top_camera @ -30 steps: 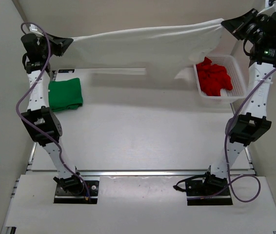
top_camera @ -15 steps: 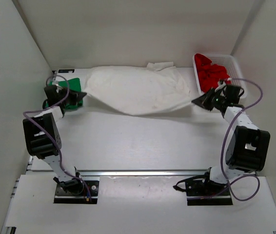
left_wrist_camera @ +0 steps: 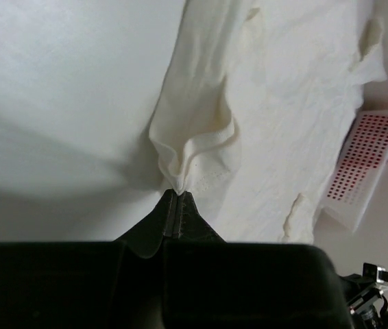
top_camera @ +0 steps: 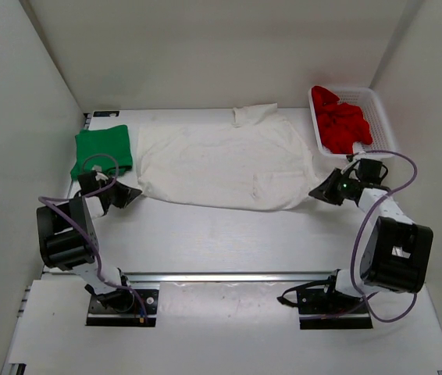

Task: Fold and stack the t-shirts
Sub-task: Fold the flattened tshirt in 1/3 of the way

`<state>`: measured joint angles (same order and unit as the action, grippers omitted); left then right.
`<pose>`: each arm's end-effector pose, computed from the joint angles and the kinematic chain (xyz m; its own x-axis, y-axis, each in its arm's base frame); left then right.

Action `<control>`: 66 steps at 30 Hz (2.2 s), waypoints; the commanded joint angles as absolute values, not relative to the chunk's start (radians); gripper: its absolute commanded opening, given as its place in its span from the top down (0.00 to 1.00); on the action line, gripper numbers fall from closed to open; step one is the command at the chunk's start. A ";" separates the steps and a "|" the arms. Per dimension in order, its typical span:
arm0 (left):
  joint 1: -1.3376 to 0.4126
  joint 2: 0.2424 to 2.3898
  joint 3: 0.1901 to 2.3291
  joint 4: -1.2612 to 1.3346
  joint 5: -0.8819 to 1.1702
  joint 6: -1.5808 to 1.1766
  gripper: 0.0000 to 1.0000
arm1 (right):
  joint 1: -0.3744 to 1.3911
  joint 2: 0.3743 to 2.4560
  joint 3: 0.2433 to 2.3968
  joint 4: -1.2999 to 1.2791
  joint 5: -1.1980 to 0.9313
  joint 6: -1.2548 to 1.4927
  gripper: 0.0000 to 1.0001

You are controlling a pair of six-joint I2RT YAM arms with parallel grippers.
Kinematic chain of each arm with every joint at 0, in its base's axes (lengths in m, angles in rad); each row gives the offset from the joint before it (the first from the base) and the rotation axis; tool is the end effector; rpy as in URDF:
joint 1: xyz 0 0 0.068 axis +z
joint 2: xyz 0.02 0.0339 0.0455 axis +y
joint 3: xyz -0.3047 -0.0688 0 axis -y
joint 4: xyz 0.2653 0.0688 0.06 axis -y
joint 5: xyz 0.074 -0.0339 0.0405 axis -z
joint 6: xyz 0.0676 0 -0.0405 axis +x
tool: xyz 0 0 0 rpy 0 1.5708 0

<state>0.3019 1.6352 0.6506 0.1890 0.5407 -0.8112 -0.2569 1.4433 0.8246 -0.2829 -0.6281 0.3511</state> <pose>0.3242 0.0645 0.1355 -0.5342 -0.8175 -0.2153 -0.4332 0.4835 -0.7607 0.3119 -0.0409 0.2098 -0.7629 0.4881 -0.4240 0.1229 0.7533 0.6461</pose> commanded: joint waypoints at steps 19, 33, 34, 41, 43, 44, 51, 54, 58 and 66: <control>0.396 1.301 0.534 -0.466 0.147 -0.541 0.90 | -0.465 0.795 0.428 -0.517 -0.661 0.480 1.00; -0.067 0.959 0.677 -0.423 -0.134 -0.515 0.26 | -0.121 0.824 0.621 -0.493 -0.369 0.486 0.65; -0.110 0.950 0.669 -0.391 -0.130 -0.528 0.62 | -0.060 0.837 0.623 -0.462 -0.345 0.511 0.76; -0.512 1.184 0.576 -0.212 0.037 -0.731 1.00 | 0.469 1.168 0.597 -0.170 -0.184 0.624 1.00; -0.563 1.207 0.506 -0.080 0.095 -0.802 1.00 | 0.520 1.227 0.591 -0.128 -0.155 0.632 1.00; -0.563 1.209 0.474 -0.059 0.101 -0.813 0.99 | 0.526 1.251 0.586 -0.114 -0.163 0.629 1.00; -0.485 1.226 0.394 0.015 0.130 -0.814 0.96 | 0.532 1.331 0.559 -0.080 -0.173 0.653 1.00; -0.414 1.221 0.327 0.032 0.175 -0.811 0.97 | 0.509 1.329 0.520 -0.074 -0.180 0.653 1.00; -0.383 1.182 0.244 0.032 0.251 -0.817 1.00 | 0.506 1.269 0.495 -0.103 -0.192 0.660 1.00; -0.390 1.020 0.425 -0.088 0.181 -0.809 0.95 | 0.468 1.164 0.486 -0.149 -0.212 0.643 1.00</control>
<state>-0.4305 1.0046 0.3267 -0.0769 0.1974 -0.8322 0.4808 1.2060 0.4786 -0.1509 -0.2104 0.6510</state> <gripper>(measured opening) 0.050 0.003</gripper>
